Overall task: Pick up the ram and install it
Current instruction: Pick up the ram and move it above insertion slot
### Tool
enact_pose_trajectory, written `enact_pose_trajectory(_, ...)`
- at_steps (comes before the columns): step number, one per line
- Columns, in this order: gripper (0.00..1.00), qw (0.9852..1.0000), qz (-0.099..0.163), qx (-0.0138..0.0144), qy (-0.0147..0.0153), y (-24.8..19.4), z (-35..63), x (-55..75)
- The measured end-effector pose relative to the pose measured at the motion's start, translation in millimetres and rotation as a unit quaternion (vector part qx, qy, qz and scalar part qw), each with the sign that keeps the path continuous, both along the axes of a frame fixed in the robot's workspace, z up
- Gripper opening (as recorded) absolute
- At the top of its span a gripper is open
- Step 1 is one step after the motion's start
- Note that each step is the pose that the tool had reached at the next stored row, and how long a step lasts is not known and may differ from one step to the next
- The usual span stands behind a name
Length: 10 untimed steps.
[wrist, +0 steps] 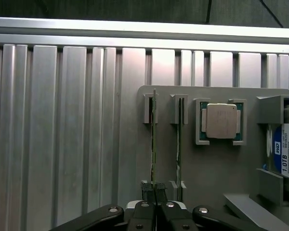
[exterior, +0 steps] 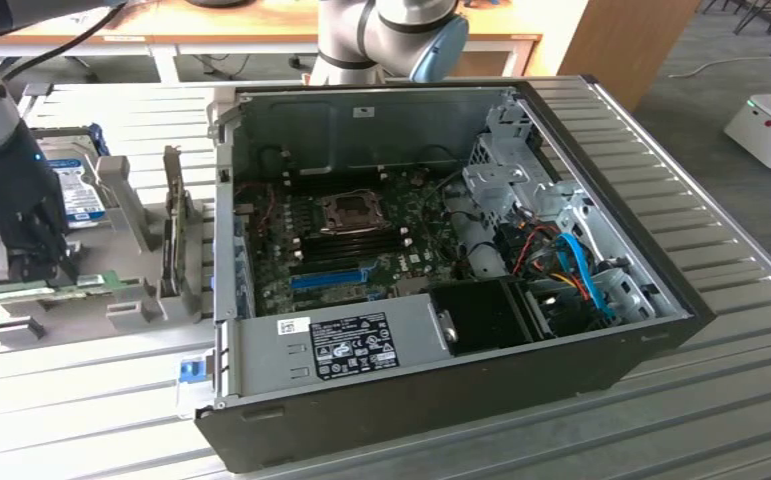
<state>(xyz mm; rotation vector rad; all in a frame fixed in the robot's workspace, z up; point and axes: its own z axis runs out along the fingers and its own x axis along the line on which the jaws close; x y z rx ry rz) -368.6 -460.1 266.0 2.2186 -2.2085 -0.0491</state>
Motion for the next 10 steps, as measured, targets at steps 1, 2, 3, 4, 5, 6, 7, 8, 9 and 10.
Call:
enact_pose_trajectory(1,0.12,1.0000,0.000,0.0000,0.0000,0.0,1.9,0.0)
enact_pose_trajectory(2,0.12,1.0000,0.000,0.0000,0.0000,0.0,3.6,0.0)
enact_pose_trajectory(3,0.12,1.0000,0.000,0.0000,0.0000,0.0,5.1,0.0)
enact_pose_trajectory(4,0.12,1.0000,0.000,0.0000,0.0000,0.0,6.6,0.0)
enact_pose_trajectory(5,0.12,1.0000,0.000,0.0000,0.0000,0.0,8.4,0.0)
enact_pose_trajectory(6,0.12,1.0000,0.000,0.0000,0.0000,0.0,10.2,0.0)
enact_pose_trajectory(7,0.12,1.0000,0.000,0.0000,0.0000,0.0,11.7,0.0)
enact_pose_trajectory(8,0.12,1.0000,0.000,0.0000,0.0000,0.0,13.2,0.0)
enact_pose_trajectory(9,0.12,1.0000,0.000,0.0000,0.0000,0.0,14.6,0.0)
enact_pose_trajectory(10,0.12,1.0000,0.000,0.0000,0.0000,0.0,16.0,0.0)
